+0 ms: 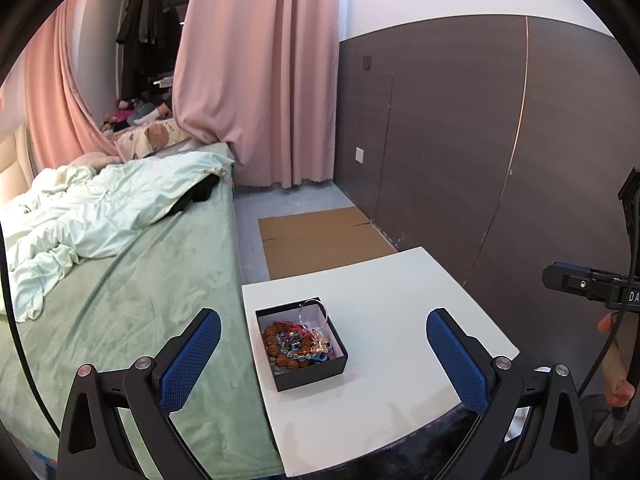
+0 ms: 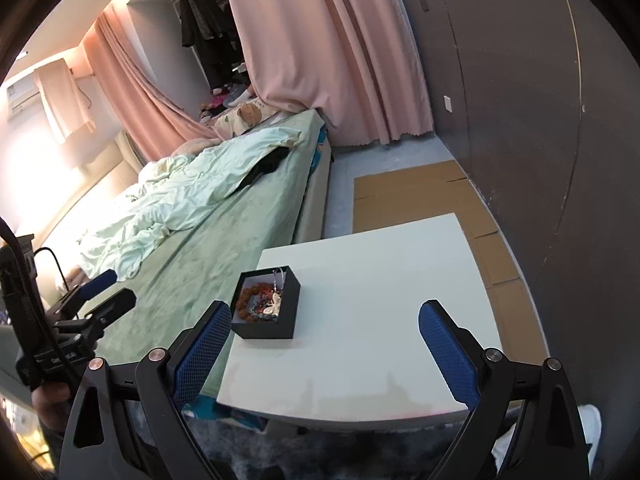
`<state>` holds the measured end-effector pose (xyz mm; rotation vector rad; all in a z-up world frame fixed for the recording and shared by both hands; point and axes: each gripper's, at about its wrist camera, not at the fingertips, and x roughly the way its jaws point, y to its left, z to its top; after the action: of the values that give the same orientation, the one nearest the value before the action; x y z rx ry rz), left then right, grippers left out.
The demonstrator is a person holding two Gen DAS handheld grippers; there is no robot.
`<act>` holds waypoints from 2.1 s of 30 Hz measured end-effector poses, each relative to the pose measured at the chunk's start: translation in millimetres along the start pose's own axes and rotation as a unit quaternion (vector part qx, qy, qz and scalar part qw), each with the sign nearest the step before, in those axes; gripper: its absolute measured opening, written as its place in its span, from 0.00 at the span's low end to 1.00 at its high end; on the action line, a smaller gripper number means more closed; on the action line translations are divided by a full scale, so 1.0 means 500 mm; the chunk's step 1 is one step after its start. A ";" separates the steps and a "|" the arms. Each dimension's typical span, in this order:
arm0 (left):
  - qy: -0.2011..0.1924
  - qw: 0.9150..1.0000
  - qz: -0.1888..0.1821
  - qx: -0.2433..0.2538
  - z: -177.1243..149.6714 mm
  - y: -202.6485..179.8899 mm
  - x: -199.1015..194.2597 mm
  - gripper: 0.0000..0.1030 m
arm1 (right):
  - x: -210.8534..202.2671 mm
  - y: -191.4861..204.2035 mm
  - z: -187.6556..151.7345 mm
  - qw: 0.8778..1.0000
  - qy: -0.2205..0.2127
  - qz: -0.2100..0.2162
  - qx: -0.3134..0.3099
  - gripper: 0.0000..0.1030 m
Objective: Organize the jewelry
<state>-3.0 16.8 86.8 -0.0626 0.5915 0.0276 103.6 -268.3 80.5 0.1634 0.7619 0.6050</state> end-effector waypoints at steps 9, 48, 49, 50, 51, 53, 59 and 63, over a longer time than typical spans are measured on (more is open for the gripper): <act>-0.009 1.000 0.005 -0.005 0.008 -0.006 -0.020 1.00 | 0.002 0.002 -0.003 1.000 0.002 -0.003 0.001 0.92; 0.004 1.000 0.009 -0.017 0.007 -0.004 0.002 1.00 | 0.029 -0.012 -0.010 0.998 0.014 -0.061 0.002 0.92; 0.003 1.000 0.009 -0.016 0.007 -0.005 0.002 1.00 | 0.028 -0.013 -0.010 0.998 0.013 -0.061 0.002 0.92; 0.003 1.000 0.008 -0.015 0.007 -0.006 0.001 1.00 | 0.028 -0.013 -0.010 0.998 0.013 -0.060 0.003 0.92; 0.003 1.000 0.007 -0.015 0.006 -0.006 0.001 1.00 | 0.028 -0.013 -0.009 0.998 0.013 -0.059 0.003 0.92; 0.003 1.000 0.006 -0.014 0.006 -0.007 0.001 1.00 | 0.028 -0.014 -0.008 0.998 0.013 -0.054 0.005 0.92; 0.003 1.000 0.007 -0.012 0.006 -0.010 0.001 1.00 | 0.027 -0.014 -0.007 0.998 0.012 -0.056 0.006 0.92; 0.003 1.000 0.007 -0.013 0.005 -0.010 0.000 1.00 | 0.026 -0.013 -0.008 0.998 0.011 -0.055 0.006 0.92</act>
<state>-1.2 11.8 89.2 -0.0844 0.5985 0.0488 111.1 -266.3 67.4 0.1262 0.7906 0.4990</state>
